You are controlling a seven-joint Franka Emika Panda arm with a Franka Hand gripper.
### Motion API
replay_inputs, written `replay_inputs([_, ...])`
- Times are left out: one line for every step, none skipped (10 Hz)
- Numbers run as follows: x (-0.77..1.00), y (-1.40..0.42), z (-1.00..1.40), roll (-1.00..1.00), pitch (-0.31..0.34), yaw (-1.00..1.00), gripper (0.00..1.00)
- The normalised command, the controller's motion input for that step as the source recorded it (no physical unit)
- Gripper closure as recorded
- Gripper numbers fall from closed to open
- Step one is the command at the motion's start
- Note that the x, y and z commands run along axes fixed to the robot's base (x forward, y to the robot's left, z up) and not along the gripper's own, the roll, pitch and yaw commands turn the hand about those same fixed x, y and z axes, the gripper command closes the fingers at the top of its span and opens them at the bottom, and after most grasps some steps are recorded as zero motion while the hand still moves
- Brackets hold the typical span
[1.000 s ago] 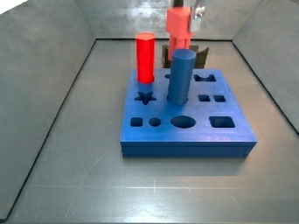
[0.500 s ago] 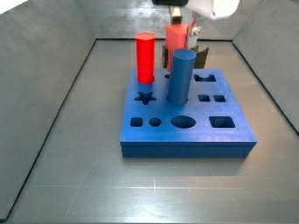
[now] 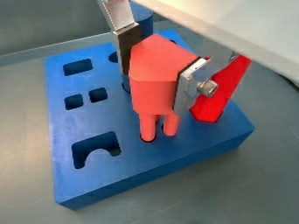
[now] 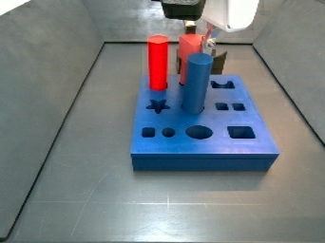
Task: Pick up the 3 prong object. Move up. Rotate the 3 prong object. Place the 3 prong object on the fixture. Regrasp the 3 prong object. Move to above the board. Insert the 3 prong object.
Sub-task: Insert the 3 prong object.
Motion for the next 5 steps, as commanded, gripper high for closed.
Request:
replay_inputs([0.02, 0.0, -0.82, 0.16, -0.093, 0.0, 1.0])
replay_inputs([0.0, 0.0, -0.8, 0.19, -0.093, 0.0, 1.0])
replay_inputs([0.0, -0.05, -0.1, 0.03, -0.016, 0.03, 1.0])
replay_inputs([0.06, -0.06, -0.21, 0.09, 0.0, 0.09, 1.0])
replay_inputs([0.17, -0.05, -0.29, 0.06, -0.009, 0.32, 1.0])
